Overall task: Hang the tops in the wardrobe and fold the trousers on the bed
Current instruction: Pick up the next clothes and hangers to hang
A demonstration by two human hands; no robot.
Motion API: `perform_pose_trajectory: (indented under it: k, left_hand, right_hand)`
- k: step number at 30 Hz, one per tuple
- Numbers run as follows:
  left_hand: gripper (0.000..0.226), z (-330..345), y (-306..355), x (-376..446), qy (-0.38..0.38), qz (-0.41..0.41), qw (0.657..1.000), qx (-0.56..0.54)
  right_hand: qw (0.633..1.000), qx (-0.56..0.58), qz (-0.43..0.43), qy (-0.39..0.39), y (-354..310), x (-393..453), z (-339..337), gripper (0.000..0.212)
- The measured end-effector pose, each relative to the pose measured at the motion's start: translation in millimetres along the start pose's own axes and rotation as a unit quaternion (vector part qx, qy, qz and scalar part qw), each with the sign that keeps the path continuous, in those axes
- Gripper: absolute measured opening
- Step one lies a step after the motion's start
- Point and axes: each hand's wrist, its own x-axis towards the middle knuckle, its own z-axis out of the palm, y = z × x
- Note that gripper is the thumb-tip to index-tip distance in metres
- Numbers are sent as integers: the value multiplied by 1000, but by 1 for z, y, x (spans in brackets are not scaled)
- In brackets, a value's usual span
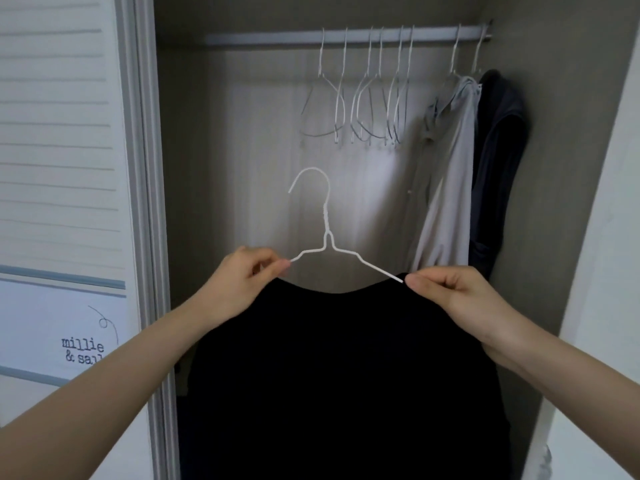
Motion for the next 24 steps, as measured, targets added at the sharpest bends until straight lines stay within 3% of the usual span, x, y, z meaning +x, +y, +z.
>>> perform_pose_trajectory:
  k: [2, 5, 8, 12, 15, 19, 24]
  left_hand:
    - [27, 4, 2, 4, 19, -16, 999, -29]
    - [28, 8, -2, 10, 47, -20, 998, -22]
    - [26, 9, -1, 18, 68, -2, 997, -23]
    - [20, 20, 3, 42, 68, 34, 996, -39]
    - [17, 39, 5, 67, 67, 34, 996, -47]
    - [47, 70, 17, 90, 5, -92, 989, -115]
    - [62, 101, 44, 109, -50, -86, 977, -189]
  right_hand:
    - [1000, -21, -4, 14, -3, 0, -4, 23]
    - [984, -160, -57, 46, -6, -1, -13, 36]
    - [977, -206, -57, 17, -15, -8, -19, 41]
    - [997, -63, 22, -43, -28, -21, -16, 33]
    - [996, 50, 76, 2, -44, -26, -18, 25]
    - [989, 94, 98, 56, -72, -27, -16, 29]
    - [983, 81, 111, 121, -102, -33, -24, 30]
